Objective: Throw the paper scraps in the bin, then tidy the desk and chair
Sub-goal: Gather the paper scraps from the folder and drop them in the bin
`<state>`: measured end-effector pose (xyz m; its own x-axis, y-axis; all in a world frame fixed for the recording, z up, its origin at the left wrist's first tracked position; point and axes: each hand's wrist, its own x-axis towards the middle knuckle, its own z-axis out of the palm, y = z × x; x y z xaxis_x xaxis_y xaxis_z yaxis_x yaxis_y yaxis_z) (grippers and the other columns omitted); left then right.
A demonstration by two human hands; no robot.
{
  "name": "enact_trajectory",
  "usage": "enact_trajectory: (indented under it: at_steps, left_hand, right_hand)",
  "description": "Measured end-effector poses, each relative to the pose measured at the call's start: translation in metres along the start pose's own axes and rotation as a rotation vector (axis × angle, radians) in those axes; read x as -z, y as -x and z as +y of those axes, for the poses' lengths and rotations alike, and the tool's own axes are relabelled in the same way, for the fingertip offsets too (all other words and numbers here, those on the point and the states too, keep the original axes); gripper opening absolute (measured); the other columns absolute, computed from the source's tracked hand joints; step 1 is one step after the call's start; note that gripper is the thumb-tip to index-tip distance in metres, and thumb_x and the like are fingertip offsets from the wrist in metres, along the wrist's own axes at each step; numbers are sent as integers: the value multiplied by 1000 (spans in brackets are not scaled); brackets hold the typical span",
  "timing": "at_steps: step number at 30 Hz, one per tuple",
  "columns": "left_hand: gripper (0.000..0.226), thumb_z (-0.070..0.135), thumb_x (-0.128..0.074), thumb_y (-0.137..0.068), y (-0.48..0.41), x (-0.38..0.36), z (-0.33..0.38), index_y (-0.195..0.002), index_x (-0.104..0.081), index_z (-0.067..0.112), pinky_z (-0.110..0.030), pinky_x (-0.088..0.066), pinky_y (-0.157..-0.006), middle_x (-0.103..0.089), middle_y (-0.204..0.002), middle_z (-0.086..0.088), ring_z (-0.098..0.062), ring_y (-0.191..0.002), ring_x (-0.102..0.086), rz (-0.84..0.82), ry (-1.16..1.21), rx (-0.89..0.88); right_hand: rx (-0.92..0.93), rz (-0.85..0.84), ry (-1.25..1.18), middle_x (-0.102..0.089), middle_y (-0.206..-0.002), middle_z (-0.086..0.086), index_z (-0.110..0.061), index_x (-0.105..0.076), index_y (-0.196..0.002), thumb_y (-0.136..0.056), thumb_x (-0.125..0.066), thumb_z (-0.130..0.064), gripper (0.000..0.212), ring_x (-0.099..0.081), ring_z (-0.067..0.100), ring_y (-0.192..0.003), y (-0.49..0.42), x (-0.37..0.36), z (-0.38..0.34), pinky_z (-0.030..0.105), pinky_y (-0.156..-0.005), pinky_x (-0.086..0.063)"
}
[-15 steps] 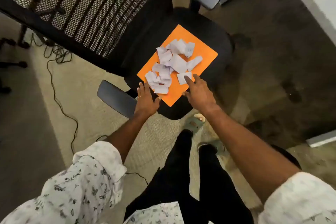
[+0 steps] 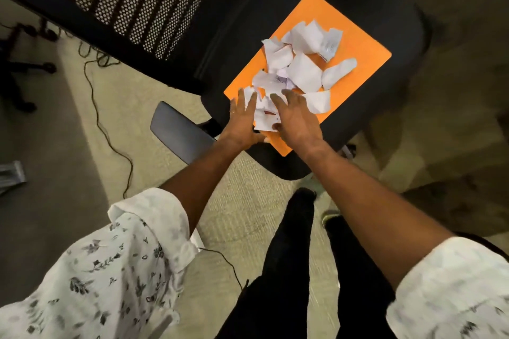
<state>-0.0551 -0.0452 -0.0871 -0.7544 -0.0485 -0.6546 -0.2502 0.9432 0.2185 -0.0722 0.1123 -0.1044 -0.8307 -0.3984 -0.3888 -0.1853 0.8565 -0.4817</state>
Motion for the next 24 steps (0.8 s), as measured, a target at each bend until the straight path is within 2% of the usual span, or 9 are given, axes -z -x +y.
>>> enact_trajectory:
  at_steps: [5, 9, 14, 17, 24]
  left_hand:
    - [125, 35, -88, -73, -18, -5, -1, -162, -2, 16, -52, -21, -124, 17, -168, -15, -44, -155, -4, 22, -14, -4]
    - [103, 26, -84, -79, -22, -11, -3, -160, -20, 24, -50, -38, -116, -2, -169, -8, -40, -149, -24, 83, 48, 20]
    - [77, 17, -81, -82, -28, -12, -6, -148, -43, 18, -40, -43, -111, -30, -156, -7, -29, -137, -44, 195, 94, -2]
    - [55, 11, -79, -83, -28, -9, -10, -133, -56, 13, -26, -43, -99, -42, -145, -10, -28, -124, -55, 246, 181, 1]
    - [40, 21, -88, -73, -28, 7, -22, -108, -70, 16, -24, -39, -82, -58, -122, -15, -27, -106, -60, 263, 249, 81]
  right_hand:
    - [24, 23, 83, -27, -160, 13, -23, -30, -153, -95, -61, -16, 66, -29, 40, -145, -18, -15, -9, 48, -91, -54]
    - [19, 38, 109, -32, -157, 14, -20, -33, -151, -97, -57, -18, 59, -28, 41, -147, -26, -20, -15, 47, -86, -57]
    - [19, 87, 134, -53, -133, 12, -13, -53, -134, -100, -47, -10, 35, -52, 32, -124, -34, -26, -17, 41, -75, -55]
    - [41, 94, 114, -59, -122, 11, -12, -63, -123, -99, -49, -10, 28, -58, 31, -112, -35, -26, -17, 41, -71, -56]
    - [7, 167, -48, -70, -112, 5, -21, -70, -117, -101, -51, -24, 25, -67, 31, -101, -27, -13, -21, 38, -73, -55]
